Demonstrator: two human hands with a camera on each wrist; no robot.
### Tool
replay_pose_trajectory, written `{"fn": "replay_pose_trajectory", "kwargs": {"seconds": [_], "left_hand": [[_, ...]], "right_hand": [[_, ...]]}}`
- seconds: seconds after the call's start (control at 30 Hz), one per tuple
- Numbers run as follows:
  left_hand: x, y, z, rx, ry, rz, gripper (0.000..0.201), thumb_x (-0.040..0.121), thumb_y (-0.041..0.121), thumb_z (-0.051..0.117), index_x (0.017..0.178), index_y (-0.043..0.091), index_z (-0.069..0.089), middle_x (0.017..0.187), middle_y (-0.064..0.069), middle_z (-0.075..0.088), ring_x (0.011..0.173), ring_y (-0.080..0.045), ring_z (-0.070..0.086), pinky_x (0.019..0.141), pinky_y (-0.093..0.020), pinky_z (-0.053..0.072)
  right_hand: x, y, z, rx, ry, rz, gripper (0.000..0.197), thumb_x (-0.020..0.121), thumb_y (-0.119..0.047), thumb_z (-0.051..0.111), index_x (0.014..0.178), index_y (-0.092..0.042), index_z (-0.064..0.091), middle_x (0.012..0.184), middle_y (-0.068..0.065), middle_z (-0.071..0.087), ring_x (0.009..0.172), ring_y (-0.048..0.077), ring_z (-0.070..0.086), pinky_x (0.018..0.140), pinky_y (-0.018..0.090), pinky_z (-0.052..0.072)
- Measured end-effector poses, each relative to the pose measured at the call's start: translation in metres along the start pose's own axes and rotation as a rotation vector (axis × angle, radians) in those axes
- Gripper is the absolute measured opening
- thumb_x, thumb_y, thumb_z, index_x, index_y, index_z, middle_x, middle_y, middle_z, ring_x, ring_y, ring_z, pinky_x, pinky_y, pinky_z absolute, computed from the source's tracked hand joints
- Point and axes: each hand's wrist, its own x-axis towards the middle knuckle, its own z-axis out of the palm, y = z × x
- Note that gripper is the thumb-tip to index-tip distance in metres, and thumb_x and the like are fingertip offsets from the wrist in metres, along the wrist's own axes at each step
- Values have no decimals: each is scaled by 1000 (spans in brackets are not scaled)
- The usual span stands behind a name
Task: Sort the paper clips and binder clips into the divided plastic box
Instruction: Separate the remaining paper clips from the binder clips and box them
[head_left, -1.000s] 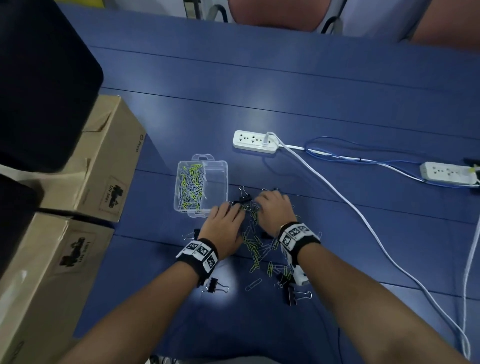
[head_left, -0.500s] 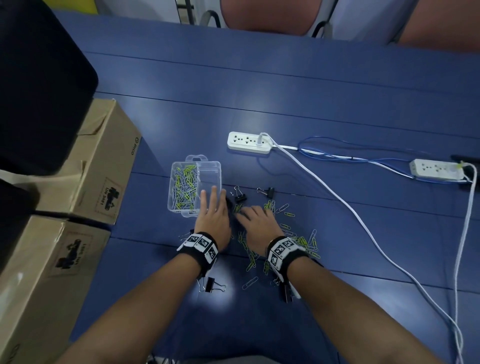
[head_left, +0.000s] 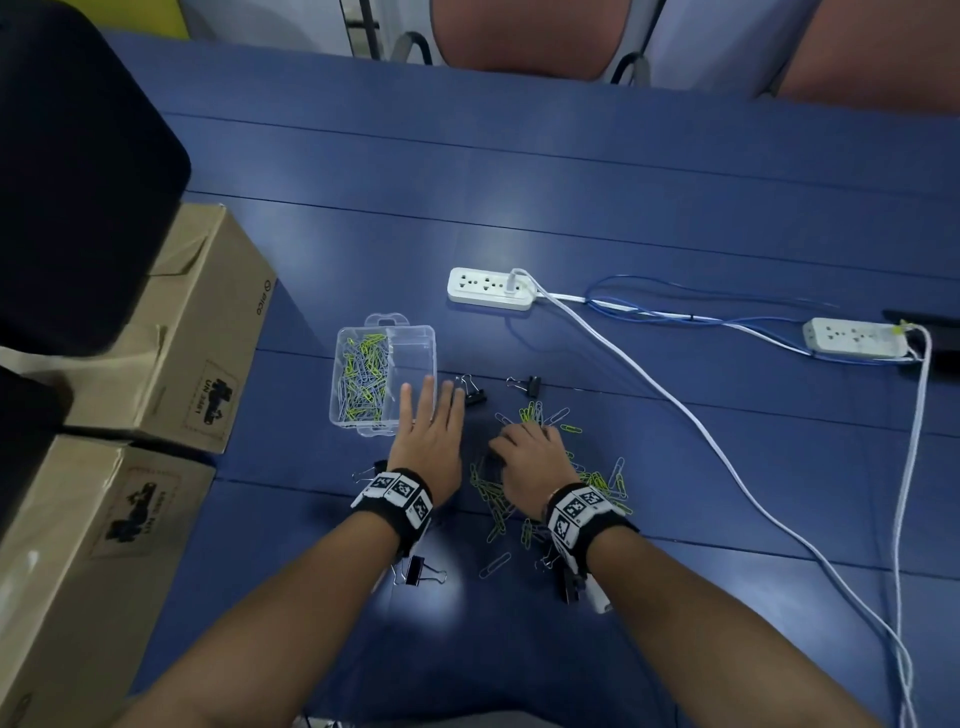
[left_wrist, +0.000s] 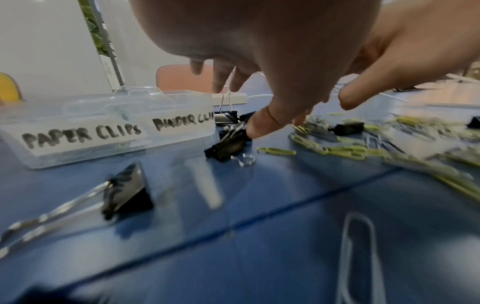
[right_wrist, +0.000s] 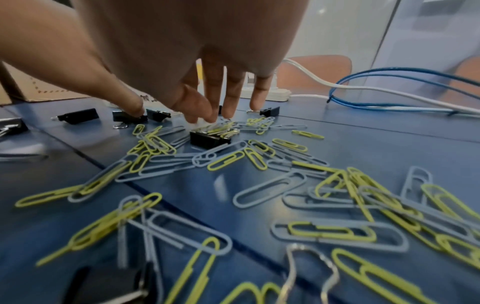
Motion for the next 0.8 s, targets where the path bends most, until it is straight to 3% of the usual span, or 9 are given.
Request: {"fn": "replay_pose_trajectory", "kwargs": {"seconds": [0.1,0.2,0.3,0.4,0.57,0.7,0.8], "left_hand": [[10,4,0,30,-30,87,80,85,41,48,151,5,23,157,-13,28,147,-44,2,112,-67,-5],[13,10,0,15,-64,115,73,87,41,47,149,6,30,154,-12,33,147,-41,7,113,-66,-5],[11,16,-2,-51,-22,149,63,79,34,59,135,7,47,142,-16,47,137,-41,31,114,-59,18],[1,31,4,-152,30,216,54,75,23,59,126,9,48,122,-12,54,110,-33,46,94,-45,39],[-18,61,10,-409,-95,157,63,79,19,56,139,11,37,131,-9,46,111,-31,44,88,-42,47],[-21,59,14,-722,-20,186,62,76,6,50,138,10,43,130,-9,51,115,-28,45,101,-40,42],[-22,38,10,-938,79,31,57,75,-6,48,130,12,54,125,-9,58,115,-25,50,103,-34,39]], "right_hand": [[-6,8,1,64,36,81,45,68,-9,58,112,-18,64,116,3,62,110,28,54,91,46,42],[-12,15,0,79,51,141,55,67,-8,56,121,-19,60,123,3,57,115,29,51,94,47,40],[-14,26,-4,64,-1,278,71,71,-13,60,140,-19,42,143,7,40,130,31,39,102,50,35],[-16,34,-7,47,-132,366,80,79,-22,62,149,-20,24,154,8,24,138,32,27,107,52,32],[-24,31,-7,45,-151,221,67,78,-14,55,143,-21,38,145,4,39,131,29,36,104,45,33],[-37,30,-6,187,-100,139,68,77,-5,50,143,-21,42,139,1,48,127,26,43,101,42,38],[-45,44,-5,325,28,212,65,76,4,49,137,-19,50,135,3,53,122,27,48,100,44,43]]}}
